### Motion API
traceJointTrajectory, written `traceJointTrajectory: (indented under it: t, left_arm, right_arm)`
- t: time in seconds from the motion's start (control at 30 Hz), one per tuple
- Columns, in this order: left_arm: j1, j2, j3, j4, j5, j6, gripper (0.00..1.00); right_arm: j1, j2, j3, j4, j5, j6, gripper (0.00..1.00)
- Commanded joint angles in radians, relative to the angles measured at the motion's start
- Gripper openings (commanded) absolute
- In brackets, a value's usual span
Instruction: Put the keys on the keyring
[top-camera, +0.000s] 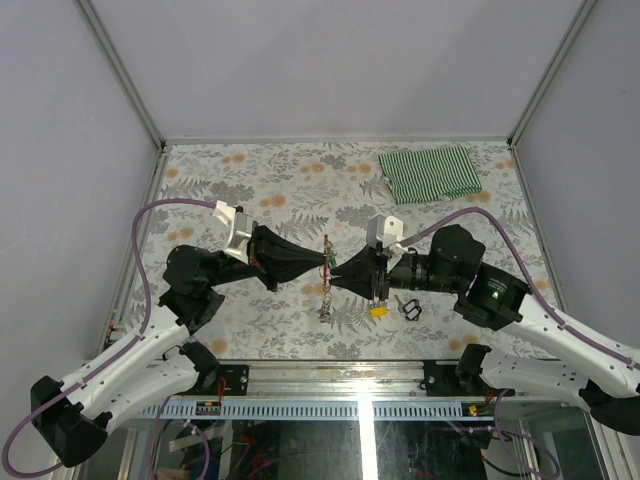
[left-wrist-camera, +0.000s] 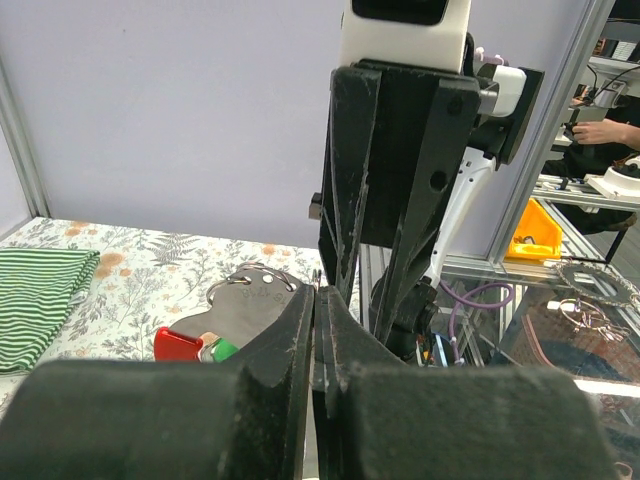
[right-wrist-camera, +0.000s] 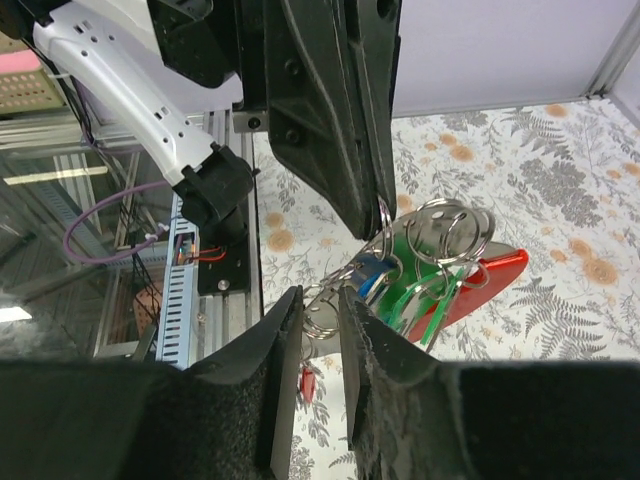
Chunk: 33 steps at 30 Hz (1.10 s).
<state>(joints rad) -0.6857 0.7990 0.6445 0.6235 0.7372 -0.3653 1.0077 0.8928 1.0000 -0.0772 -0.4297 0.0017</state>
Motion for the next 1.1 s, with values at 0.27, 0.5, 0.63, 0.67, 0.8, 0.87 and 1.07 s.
traceJointTrajectory:
  t: [0.27, 0.5, 0.63, 0.67, 0.8, 0.87, 1.07]
  left_arm:
    - [-0.002, -0.001, 0.049, 0.073, -0.003, 0.013, 0.00]
    - [-0.003, -0.001, 0.053, 0.064, -0.001, 0.017, 0.00]
    - [-0.002, -0.001, 0.052, 0.060, -0.004, 0.019, 0.00]
    - [-0.003, 0.000, 0.053, 0.059, -0.004, 0.020, 0.00]
    - [-0.002, -0.004, 0.053, 0.053, -0.004, 0.022, 0.00]
    - [-0.002, -0.004, 0.054, 0.052, -0.004, 0.023, 0.00]
    - [-0.002, 0.000, 0.052, 0.051, -0.005, 0.026, 0.00]
  right_arm:
    - [0.004, 0.017, -0.013, 0.007, 0.044, -0.033, 0.29]
    - [0.004, 0.030, -0.008, 0.020, 0.086, -0.013, 0.13]
    - [0.003, 0.010, -0.007, 0.015, 0.098, -0.007, 0.05]
    - [0.005, 0.002, -0.006, 0.011, 0.104, -0.007, 0.04]
    - [0.004, -0.028, 0.006, -0.013, 0.129, -0.012, 0.01]
    - [0.005, -0.037, 0.017, -0.032, 0.136, -0.018, 0.01]
    - [0.004, -0.042, 0.044, -0.062, 0.144, -0.034, 0.01]
